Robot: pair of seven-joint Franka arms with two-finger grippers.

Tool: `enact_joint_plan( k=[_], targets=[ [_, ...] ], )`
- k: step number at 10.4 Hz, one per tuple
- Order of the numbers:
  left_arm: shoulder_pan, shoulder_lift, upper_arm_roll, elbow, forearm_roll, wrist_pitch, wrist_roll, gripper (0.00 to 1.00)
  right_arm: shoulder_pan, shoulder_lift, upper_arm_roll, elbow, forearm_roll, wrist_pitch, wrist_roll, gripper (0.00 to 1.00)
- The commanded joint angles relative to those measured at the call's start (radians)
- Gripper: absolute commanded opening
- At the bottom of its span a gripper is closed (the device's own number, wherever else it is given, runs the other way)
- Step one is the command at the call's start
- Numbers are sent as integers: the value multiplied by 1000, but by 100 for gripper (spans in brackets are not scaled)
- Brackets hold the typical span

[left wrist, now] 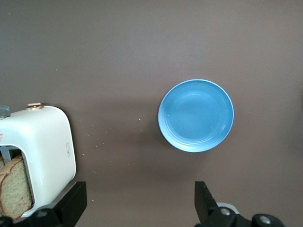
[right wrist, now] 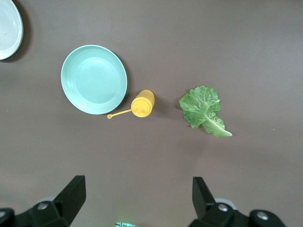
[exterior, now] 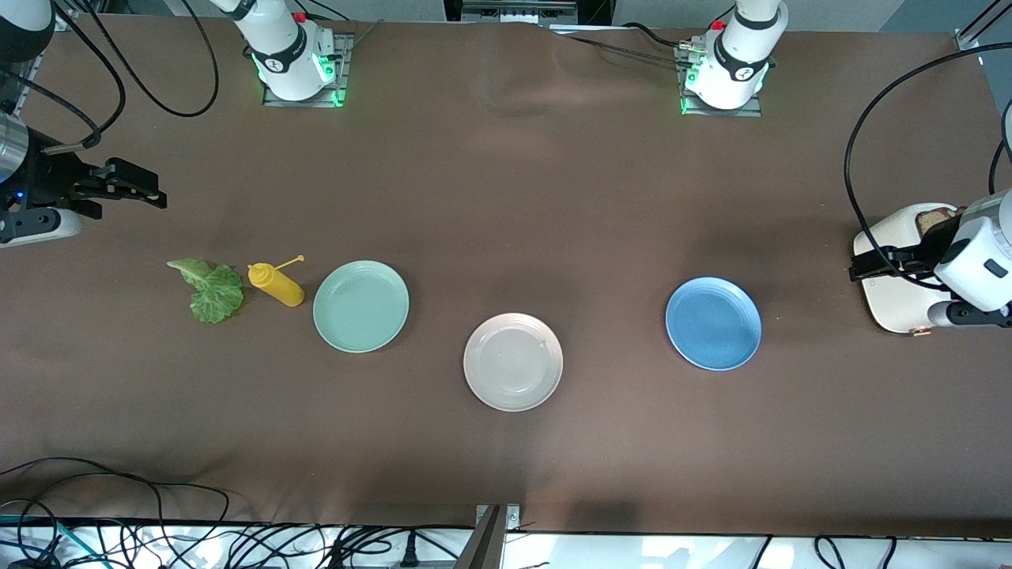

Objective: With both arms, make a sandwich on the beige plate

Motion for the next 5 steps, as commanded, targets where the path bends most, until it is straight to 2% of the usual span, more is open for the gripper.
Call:
enact_joint_plan(
  k=[1, 5],
  targets=[
    [-1, -11, -1, -8, 20, -2, 10, 100, -2, -2, 3, 0, -12, 4, 15, 100],
    [0, -9, -1, -8, 17, -1, 16, 100, -2, 0, 3, 0, -12, 2, 15, 100]
  ],
)
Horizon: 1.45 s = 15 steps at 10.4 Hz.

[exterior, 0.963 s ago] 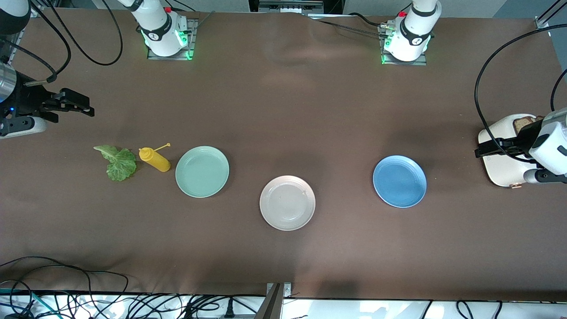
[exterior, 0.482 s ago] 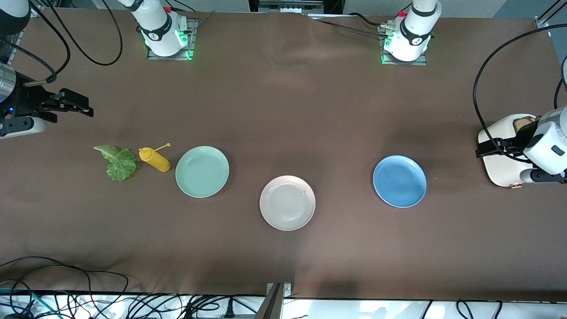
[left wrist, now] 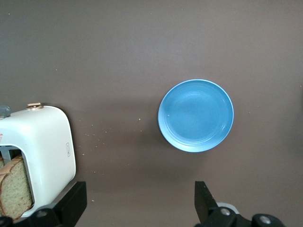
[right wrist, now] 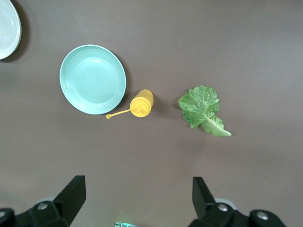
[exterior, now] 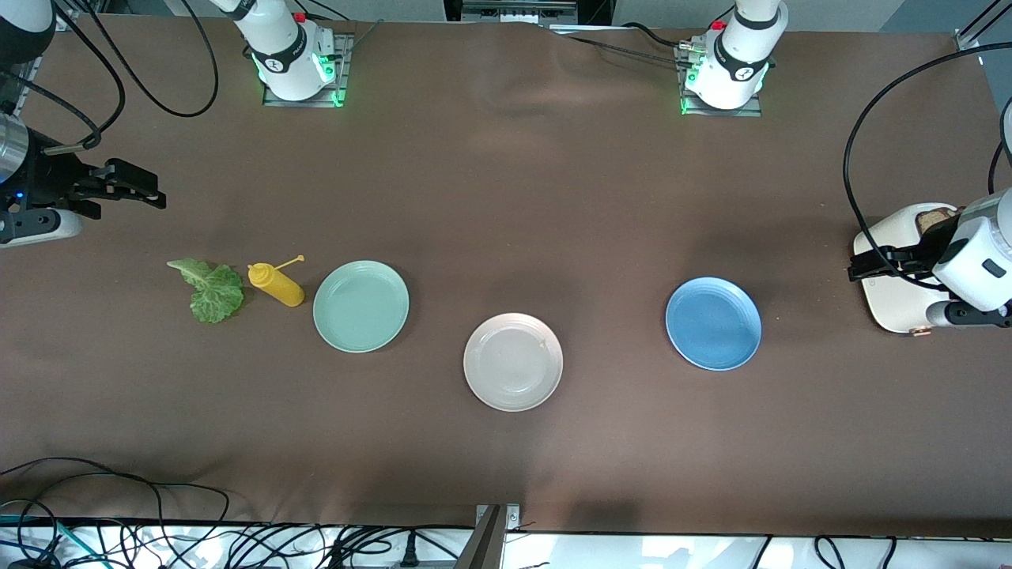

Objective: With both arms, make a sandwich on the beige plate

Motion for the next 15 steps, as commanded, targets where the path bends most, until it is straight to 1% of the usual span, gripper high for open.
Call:
enact_joint_plan(
  k=[1, 12, 15],
  targets=[
    [0, -9, -1, -8, 17, -1, 16, 100, -2, -2, 3, 0, -10, 2, 14, 100],
    [0, -8, -1, -8, 17, -1, 11, 100, -2, -2, 3, 0, -10, 2, 14, 100],
    [20, -8, 6, -6, 18, -1, 16, 100, -2, -2, 3, 0, -10, 2, 14, 100]
  ],
)
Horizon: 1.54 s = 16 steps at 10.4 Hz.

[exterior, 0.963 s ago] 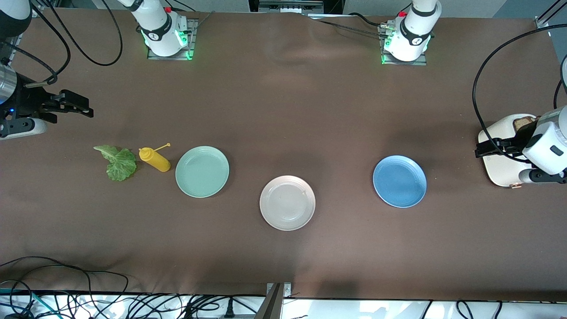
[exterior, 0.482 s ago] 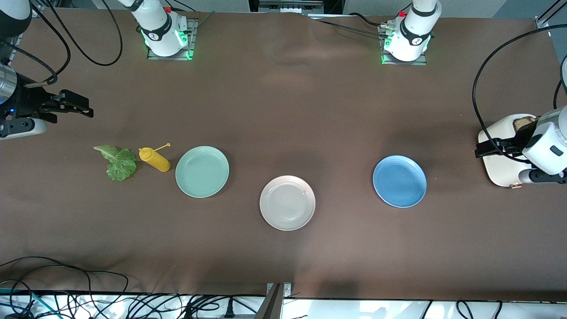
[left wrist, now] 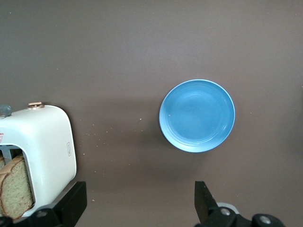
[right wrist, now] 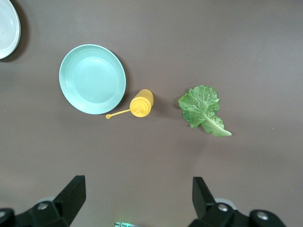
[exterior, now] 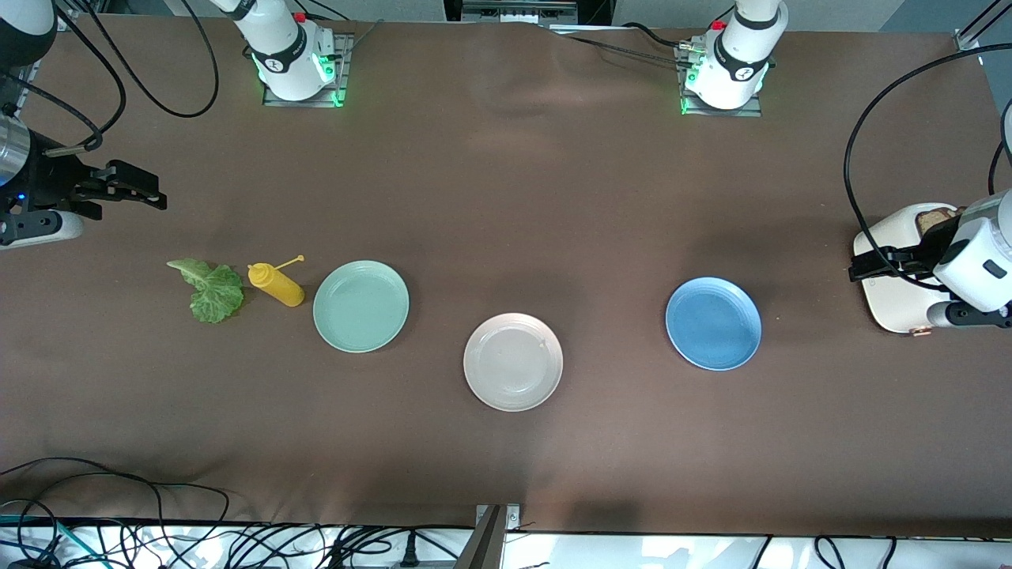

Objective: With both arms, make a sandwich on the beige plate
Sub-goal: 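Reach the left gripper to the toaster and grasp a bread slice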

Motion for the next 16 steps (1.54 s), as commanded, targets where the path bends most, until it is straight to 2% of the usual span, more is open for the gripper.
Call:
enact_joint_plan(
  k=[1, 4, 7, 8, 10, 13, 16],
  targets=[
    [34, -9, 3, -5, 23, -1, 18, 100, -2, -3, 3, 0, -10, 2, 13, 100],
    [150, 4, 3, -6, 29, -1, 42, 100, -2, -3, 3, 0, -10, 2, 13, 100],
    [265, 60, 4, -8, 32, -1, 156, 100, -2, -4, 3, 0, -10, 2, 13, 100],
    [282, 84, 6, -8, 52, -1, 157, 100, -2, -4, 3, 0, -10, 1, 13, 100],
    [298, 138, 6, -9, 186, 2, 200, 100, -2, -4, 3, 0, -10, -1, 13, 100],
    [351, 179, 6, -23, 187, 7, 243, 100, -2, -4, 3, 2, -7, -6, 13, 100],
    [362, 184, 6, -92, 185, -1, 243, 99, -2, -4, 3, 0, -9, -6, 13, 100]
  ],
)
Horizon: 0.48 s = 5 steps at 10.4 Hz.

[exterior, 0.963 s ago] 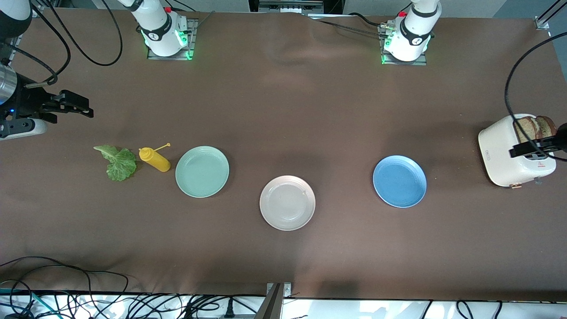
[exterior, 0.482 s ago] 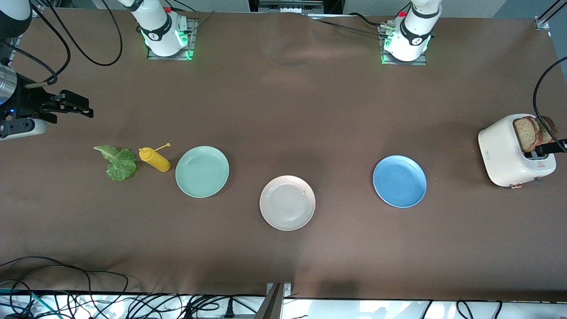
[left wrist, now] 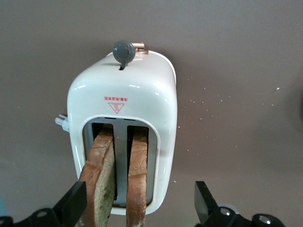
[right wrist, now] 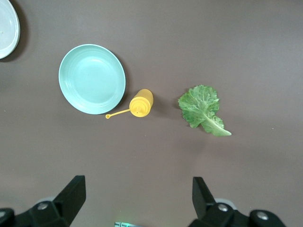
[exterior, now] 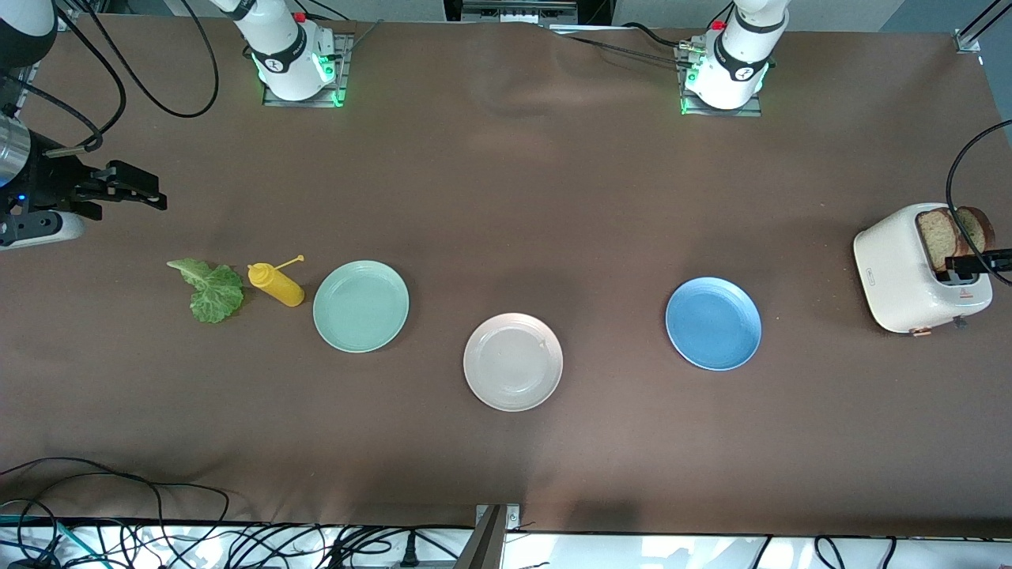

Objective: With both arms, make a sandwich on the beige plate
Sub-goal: 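Reach the left gripper to the toaster and grasp a bread slice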

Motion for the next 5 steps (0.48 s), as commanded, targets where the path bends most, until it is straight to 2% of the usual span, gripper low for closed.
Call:
enact_joint_plan(
  k=[1, 3, 4, 5],
  targets=[
    [9, -12, -11, -45, 22, -3, 19, 99, -2, -5, 3, 0, -8, -5, 13, 100],
    [9, -18, -11, -54, 22, -9, 21, 99, -2, -5, 3, 0, -8, -5, 13, 100],
    [9, -18, -11, -54, 23, -49, 21, 91, -2, -5, 3, 0, -8, -5, 13, 100],
    [9, -19, -13, -54, 29, -74, 22, 66, -2, -5, 3, 0, -8, -5, 13, 100]
  ],
)
